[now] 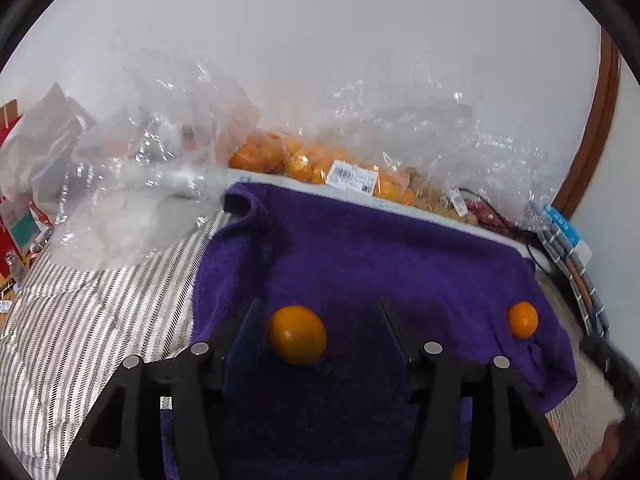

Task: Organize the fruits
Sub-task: 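Carry both oranges onto the purple towel and open both tools, then grasp another large orange from the bedspread with the right tool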

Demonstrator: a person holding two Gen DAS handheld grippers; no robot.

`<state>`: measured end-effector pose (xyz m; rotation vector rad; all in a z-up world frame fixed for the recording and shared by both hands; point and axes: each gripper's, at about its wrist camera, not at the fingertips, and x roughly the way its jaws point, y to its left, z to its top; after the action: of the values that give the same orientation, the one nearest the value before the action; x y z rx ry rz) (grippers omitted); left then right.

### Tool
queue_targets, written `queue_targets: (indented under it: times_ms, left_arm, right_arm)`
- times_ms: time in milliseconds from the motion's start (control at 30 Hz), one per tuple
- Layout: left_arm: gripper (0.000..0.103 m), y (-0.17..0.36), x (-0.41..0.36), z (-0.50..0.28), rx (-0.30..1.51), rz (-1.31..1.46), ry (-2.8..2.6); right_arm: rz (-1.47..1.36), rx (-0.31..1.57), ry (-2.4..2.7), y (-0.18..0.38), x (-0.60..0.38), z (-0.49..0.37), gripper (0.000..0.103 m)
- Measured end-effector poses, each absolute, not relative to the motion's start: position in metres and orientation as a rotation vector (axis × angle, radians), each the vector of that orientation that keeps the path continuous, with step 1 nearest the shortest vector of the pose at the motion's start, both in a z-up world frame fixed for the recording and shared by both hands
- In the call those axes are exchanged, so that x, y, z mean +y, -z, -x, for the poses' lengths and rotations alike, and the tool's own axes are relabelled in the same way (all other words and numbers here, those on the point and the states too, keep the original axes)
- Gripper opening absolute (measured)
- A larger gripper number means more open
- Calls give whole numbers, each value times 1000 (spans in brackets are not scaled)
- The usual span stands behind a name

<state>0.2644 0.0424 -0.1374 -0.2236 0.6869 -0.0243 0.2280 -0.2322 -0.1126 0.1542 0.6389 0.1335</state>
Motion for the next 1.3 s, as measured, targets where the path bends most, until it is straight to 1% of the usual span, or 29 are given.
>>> queue_targets:
  times_ms: [233,300,367,500,533,567,600,633,667,833,967,1067,1300]
  left_arm:
    - [56,120,54,-250,635,273,71]
    - [56,114,59,-238,622,281,109]
    - [60,114,64,-219,616,262,116]
    - [61,121,78,-180,628,248,126]
    - [61,122,81,-171,632,244,121]
    - [61,122,84,-163,634,239,112]
    - [61,124,88,-157,632,242,115]
    - [61,126,90,-151,629,250,123]
    - [62,129,93,-145,623,260,134]
    - [63,142,94,-142,661,273,141]
    - [63,150,87,-145,706,237,150]
    - [63,149,86,-144,700,249,174]
    - [63,149,80,-143,708,227,186]
  right_arm:
    - [-157,662,-207,124,-220,-181,58]
    - [-155,678,-223,129,-214,-175,58]
    - [-146,700,-247,134,-207,-171,58]
    - [-137,711,-271,139,-200,-169,57]
    - [-139,726,-282,142,-198,-171,54]
    - [-140,741,-285,145,-196,-174,48]
    - [-138,764,-278,149,-194,-177,45]
    - [-134,780,-274,152,-193,-179,39]
    - [-130,796,-269,154,-191,-182,36]
    - [-186,817,-295,157,-197,-189,35]
    - [-166,781,-229,154,-205,-172,34]
    - [-133,752,-196,151,-218,-155,32]
    - [-132,774,-196,155,-227,-156,33]
